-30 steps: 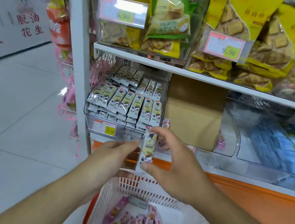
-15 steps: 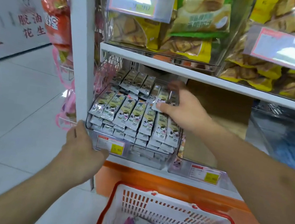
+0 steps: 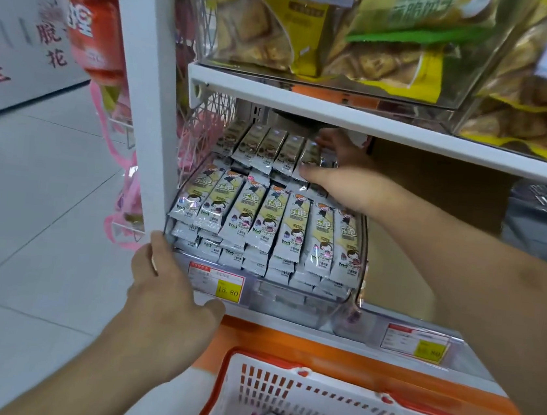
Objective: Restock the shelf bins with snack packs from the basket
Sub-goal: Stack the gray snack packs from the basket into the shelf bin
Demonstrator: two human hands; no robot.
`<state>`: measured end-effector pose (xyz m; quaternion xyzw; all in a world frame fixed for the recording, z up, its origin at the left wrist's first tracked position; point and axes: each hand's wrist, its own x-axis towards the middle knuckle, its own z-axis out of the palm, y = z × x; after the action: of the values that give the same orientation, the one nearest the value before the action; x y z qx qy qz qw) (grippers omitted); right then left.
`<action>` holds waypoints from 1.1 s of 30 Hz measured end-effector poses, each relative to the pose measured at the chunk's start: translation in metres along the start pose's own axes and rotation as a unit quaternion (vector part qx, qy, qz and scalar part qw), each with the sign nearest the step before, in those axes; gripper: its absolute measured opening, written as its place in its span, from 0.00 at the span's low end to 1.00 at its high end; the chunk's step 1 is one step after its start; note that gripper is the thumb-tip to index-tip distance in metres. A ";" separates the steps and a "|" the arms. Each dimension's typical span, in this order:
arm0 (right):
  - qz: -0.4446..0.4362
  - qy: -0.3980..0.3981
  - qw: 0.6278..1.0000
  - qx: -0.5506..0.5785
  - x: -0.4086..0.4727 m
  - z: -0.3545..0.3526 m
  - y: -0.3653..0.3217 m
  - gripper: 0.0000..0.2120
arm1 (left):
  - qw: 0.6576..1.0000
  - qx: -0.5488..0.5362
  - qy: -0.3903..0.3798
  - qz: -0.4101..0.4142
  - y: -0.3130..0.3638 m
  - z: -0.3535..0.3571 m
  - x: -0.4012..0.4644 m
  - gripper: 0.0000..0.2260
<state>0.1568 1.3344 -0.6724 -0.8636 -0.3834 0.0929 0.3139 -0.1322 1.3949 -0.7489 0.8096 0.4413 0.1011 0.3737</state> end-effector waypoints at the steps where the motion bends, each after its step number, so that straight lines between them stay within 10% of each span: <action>1: 0.002 -0.005 1.000 -0.005 -0.001 -0.001 -0.001 0.37 | 1.000 0.002 -0.001 0.000 0.000 0.000 0.000 0.51; 7: 0.010 -0.011 1.000 -0.015 -0.017 -0.007 0.000 0.45 | 1.000 -0.009 -0.011 -0.024 -0.003 -0.005 0.001 0.47; 20: -0.151 0.006 0.988 -0.015 -0.220 -0.017 0.036 0.24 | 0.989 0.086 -0.118 0.012 0.009 0.010 -0.067 0.36; 26: 0.003 -0.193 0.981 -0.018 -0.305 0.041 0.112 0.15 | 0.963 0.197 -0.174 0.065 -0.028 0.083 -0.096 0.32; 33: 0.164 -0.380 0.907 -0.082 -0.363 0.105 0.208 0.19 | 0.950 0.204 -0.227 -0.061 -0.104 0.146 -0.115 0.46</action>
<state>-0.0100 1.0163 -0.9117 -0.8363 -0.3326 0.4325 0.0533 -0.1942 1.2626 -0.9041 0.8418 0.4042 -0.2009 0.2960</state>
